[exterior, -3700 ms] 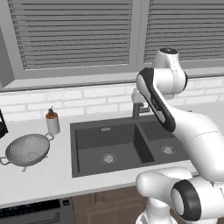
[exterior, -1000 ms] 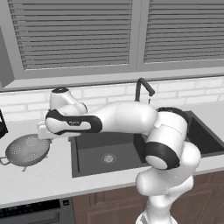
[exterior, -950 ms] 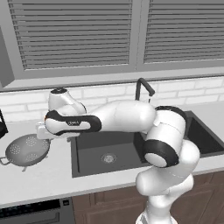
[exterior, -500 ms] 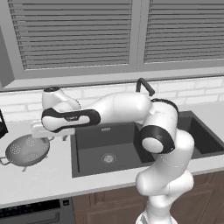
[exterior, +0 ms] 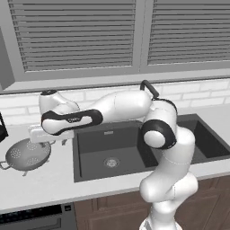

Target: Put the colander in the sink, put the kiwi in the colander, and turn on the sink faucet and pour water over the colander.

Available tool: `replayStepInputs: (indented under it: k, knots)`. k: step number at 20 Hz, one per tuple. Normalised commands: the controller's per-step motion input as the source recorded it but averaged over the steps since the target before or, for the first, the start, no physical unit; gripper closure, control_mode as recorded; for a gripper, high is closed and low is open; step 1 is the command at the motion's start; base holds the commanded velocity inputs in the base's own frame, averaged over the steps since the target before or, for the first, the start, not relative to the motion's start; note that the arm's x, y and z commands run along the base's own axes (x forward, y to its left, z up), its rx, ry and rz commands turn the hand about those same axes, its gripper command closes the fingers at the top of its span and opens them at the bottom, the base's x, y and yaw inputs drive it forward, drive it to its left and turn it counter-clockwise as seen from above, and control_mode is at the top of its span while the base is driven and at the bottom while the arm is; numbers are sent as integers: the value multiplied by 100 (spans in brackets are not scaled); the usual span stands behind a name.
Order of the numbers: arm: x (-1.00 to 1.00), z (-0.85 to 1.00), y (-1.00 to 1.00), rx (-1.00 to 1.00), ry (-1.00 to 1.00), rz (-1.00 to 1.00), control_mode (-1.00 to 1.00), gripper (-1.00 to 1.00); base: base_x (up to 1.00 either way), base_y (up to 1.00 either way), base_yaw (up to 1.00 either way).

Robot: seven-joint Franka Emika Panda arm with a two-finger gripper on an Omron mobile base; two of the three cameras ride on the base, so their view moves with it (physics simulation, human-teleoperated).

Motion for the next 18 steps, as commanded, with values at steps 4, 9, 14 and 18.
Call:
replayStepInputs:
  k: [4, 9, 14, 18]
  knots:
    - [2, -12, 7, 0, 1, 0, -100, -100, 0, 0, 0]
    - [16, -3, 16, 0, 0, -1, -100, -100, 0, 0, 0]
    - [30, -42, 20, 0, 0, 0, -100, -100, 0, 0, 0]
    - [27, -28, 12, 0, 0, 0, -100, -100, 0, 0, 0]
